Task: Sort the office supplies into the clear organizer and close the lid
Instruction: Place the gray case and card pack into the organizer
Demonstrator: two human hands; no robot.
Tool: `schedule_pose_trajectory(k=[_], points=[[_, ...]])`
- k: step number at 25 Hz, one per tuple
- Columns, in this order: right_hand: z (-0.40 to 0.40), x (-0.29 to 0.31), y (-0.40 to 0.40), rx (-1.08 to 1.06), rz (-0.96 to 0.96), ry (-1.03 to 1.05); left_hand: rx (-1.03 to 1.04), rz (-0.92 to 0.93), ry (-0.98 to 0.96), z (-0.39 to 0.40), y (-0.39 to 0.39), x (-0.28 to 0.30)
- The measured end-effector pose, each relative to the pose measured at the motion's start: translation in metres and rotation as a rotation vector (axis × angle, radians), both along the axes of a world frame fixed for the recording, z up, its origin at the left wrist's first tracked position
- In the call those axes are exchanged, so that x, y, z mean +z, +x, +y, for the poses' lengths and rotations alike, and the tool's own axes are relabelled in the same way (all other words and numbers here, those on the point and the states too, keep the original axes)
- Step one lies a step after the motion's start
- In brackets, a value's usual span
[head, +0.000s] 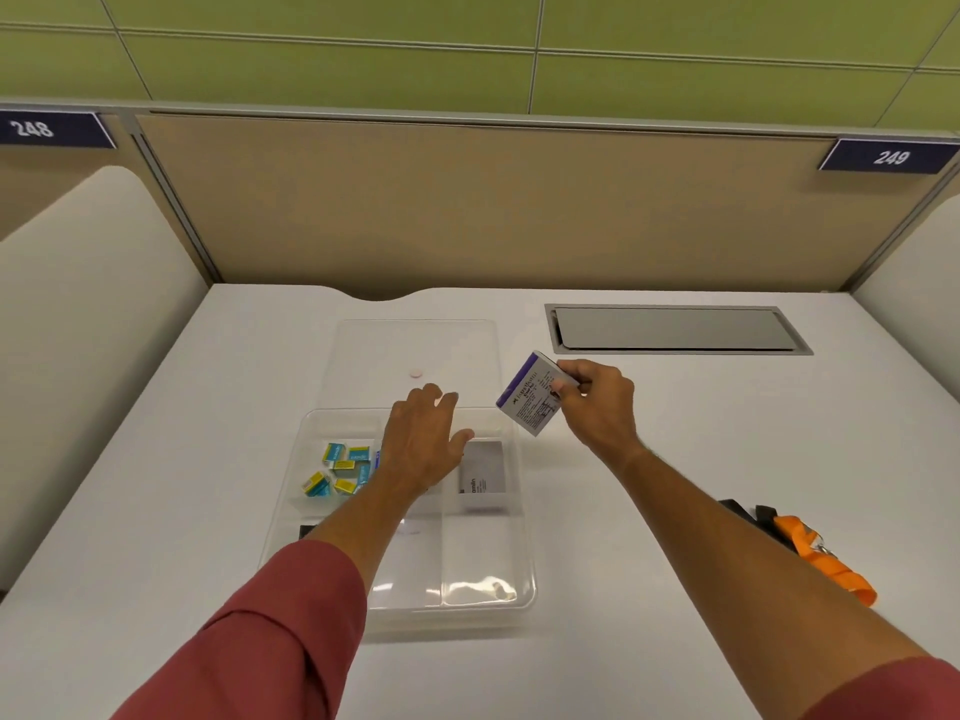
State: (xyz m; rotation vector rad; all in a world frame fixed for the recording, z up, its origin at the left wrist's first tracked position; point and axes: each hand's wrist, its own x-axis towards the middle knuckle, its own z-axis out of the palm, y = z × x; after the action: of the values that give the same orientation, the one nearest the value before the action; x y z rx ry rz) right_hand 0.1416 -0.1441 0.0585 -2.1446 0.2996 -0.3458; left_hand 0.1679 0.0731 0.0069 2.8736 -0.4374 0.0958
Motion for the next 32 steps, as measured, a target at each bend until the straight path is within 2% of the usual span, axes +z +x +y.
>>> schedule_pose_trajectory(k=[6,11,18,26,32], points=[[0.041,-0.004,0.011,0.199,0.129,-0.111,0.041,-0.018,0.170,0.033,-0.002,-0.009],[0.061,-0.016,0.018,0.305,0.349,-0.264,0.056,-0.020,0.200,0.050,-0.001,-0.016],[0.080,-0.036,0.023,0.393,0.497,-0.357,0.079,-0.023,0.222,0.055,0.000,-0.025],[0.082,-0.038,0.014,0.437,0.490,-0.390,0.071,-0.019,0.198,0.053,-0.003,-0.030],[0.072,-0.037,-0.018,0.375,0.295,-0.489,0.042,-0.031,0.192,0.041,-0.014,-0.023]])
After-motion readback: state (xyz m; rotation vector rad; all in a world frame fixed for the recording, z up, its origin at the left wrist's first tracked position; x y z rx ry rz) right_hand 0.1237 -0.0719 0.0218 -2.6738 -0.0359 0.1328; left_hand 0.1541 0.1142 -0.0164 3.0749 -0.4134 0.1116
